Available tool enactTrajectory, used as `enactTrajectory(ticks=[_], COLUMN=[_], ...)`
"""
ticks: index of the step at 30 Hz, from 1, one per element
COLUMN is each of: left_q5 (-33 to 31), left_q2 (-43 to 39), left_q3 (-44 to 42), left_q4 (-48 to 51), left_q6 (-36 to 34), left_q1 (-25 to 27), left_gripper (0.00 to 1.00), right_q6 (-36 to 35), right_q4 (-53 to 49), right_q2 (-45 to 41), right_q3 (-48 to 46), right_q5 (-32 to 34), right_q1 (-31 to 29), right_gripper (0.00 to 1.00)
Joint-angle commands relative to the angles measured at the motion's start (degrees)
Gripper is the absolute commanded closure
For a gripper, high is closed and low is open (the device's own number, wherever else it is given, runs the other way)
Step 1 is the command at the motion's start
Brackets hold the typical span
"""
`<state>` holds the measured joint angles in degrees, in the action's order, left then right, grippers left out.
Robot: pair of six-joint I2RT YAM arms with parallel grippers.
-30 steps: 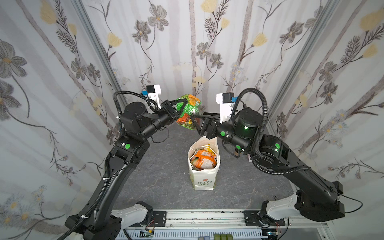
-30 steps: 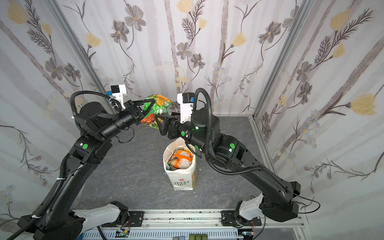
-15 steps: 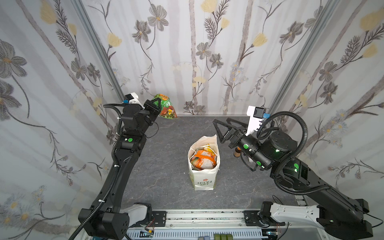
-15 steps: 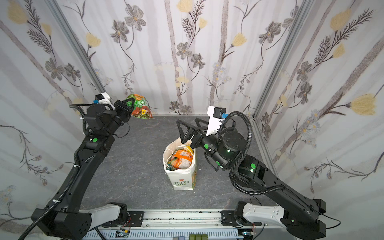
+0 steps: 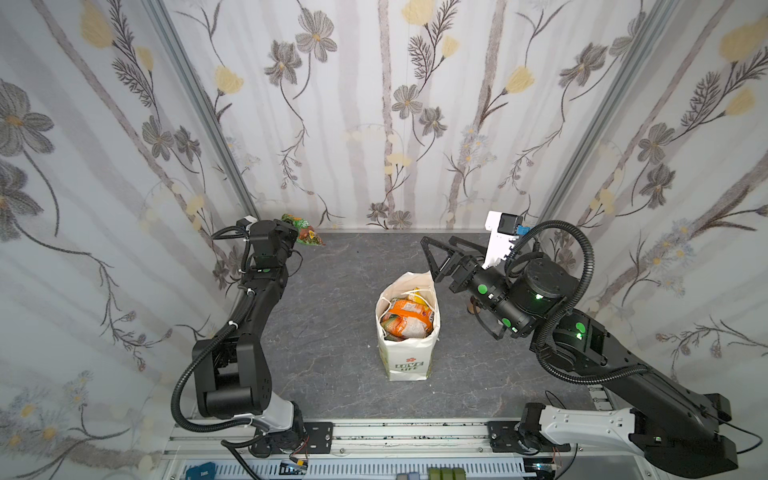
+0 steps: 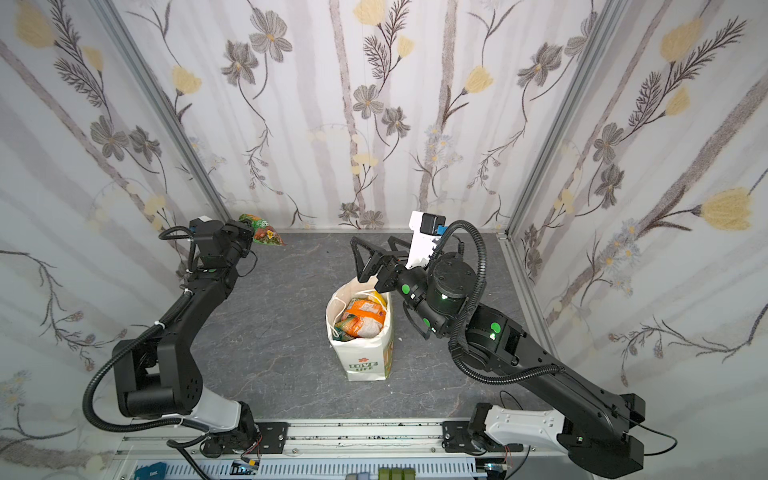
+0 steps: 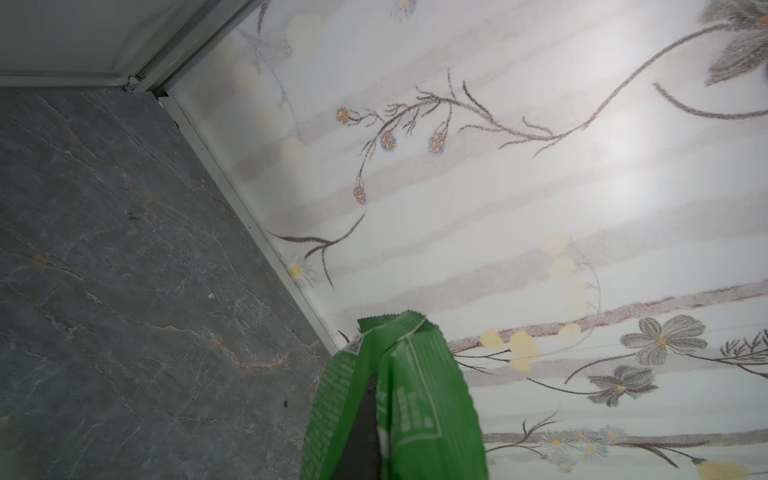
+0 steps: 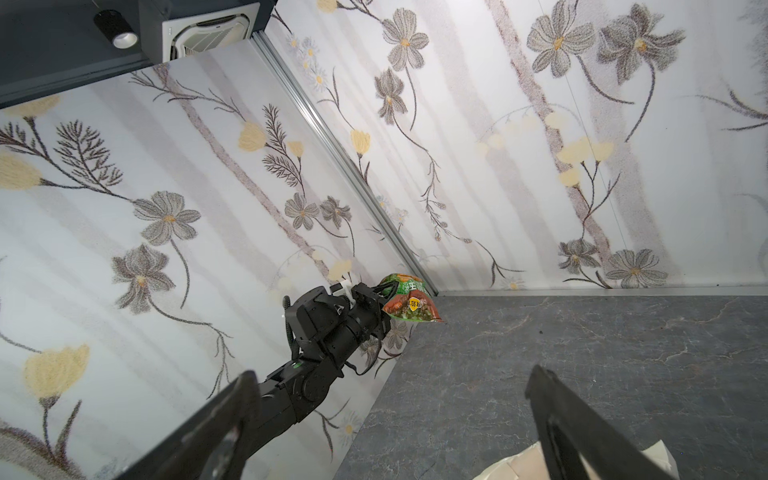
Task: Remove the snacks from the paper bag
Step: 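Drop the green packet at the table corner with left gripper while right arm withdraws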
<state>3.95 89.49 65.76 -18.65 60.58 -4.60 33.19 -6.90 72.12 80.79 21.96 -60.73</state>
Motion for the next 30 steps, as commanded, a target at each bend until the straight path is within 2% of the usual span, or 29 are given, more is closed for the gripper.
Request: enactTrajectory(ticks=[1,9,15,20,30], left_q5=[-1.67,-4.76,-0.52,0.88,7.6], left_q2=[4.66,17.53,26.94,32.07,38.56], left_q3=[0.49,1.88,6.67,12.55,23.34], left_q4=[-8.29,-10.51,-14.17,-9.61,4.09], left_q6=[2.26,0.99,0.42,-0.98,-5.08], left_q1=[-0.32,-1.67,-3.51,-4.27,-5.24], left_gripper=[1.0,1.0,0.98,0.95,0.8], right_q6=[1.44,2.2,3.13,3.69,4.79], right_q4=[1.58,-5.73,-7.83,-9.09,-10.42], right_q2=[1.64,6.16,6.08,5.93,6.46], right_q3=[1.57,7.9,8.15,8.24,8.98], right_q5=[-2.3,-3.24,-1.73,-0.89,-0.86], right_q1=[0.06,0.35,0.44,0.87,1.67], right_gripper=[0.01,0.01,0.01,0.01,0.01])
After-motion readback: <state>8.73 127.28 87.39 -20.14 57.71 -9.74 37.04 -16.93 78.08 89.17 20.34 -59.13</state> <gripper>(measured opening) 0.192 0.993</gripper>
